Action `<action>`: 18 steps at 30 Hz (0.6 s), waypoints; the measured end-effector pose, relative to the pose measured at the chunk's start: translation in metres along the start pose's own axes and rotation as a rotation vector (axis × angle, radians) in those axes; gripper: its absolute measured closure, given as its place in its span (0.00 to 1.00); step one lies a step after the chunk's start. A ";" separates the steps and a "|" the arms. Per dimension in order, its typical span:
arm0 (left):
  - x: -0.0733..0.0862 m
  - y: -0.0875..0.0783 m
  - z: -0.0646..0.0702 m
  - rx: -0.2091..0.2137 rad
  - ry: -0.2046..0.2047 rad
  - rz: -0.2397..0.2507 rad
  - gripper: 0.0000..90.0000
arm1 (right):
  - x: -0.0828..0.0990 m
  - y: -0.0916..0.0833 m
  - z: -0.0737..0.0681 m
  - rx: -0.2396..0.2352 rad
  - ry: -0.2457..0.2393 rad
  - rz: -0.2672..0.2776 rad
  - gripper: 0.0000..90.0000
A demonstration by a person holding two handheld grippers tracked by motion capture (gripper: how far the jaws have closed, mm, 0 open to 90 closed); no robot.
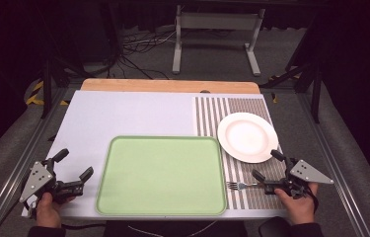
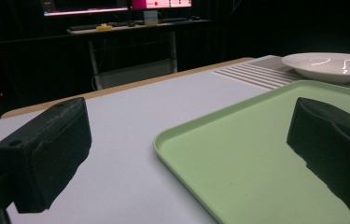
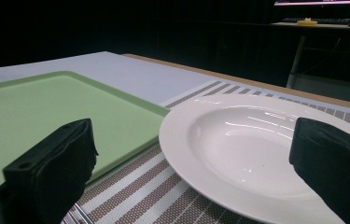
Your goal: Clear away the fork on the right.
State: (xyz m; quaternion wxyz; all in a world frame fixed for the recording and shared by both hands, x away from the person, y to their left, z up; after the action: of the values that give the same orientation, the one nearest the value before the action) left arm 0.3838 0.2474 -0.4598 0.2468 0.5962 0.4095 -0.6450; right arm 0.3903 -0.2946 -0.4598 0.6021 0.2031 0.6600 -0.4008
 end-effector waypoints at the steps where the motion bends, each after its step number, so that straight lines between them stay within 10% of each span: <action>1: 0.000 0.000 0.000 0.000 0.000 0.000 0.01 | 0.000 0.000 0.000 0.001 -0.002 0.000 0.01; 18: 0.000 0.000 0.000 -0.002 0.003 -0.003 0.01 | 0.001 0.000 -0.001 -0.014 0.001 -0.004 0.01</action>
State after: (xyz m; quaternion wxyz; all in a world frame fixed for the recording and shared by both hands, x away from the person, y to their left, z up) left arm 0.3835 0.2475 -0.4598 0.2456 0.5963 0.4114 -0.6441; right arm 0.3891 -0.2938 -0.4606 0.6023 0.1980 0.6635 -0.3974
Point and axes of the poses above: each handheld gripper's, and its own axes: y roughly forward along the jaws, x roughly out of its underside, z roughly to its right, the point moved 10 cm from there along y, roughly forward along the jaws, and after that the axes turned 7 degrees about -z, right-handed, at the moved point
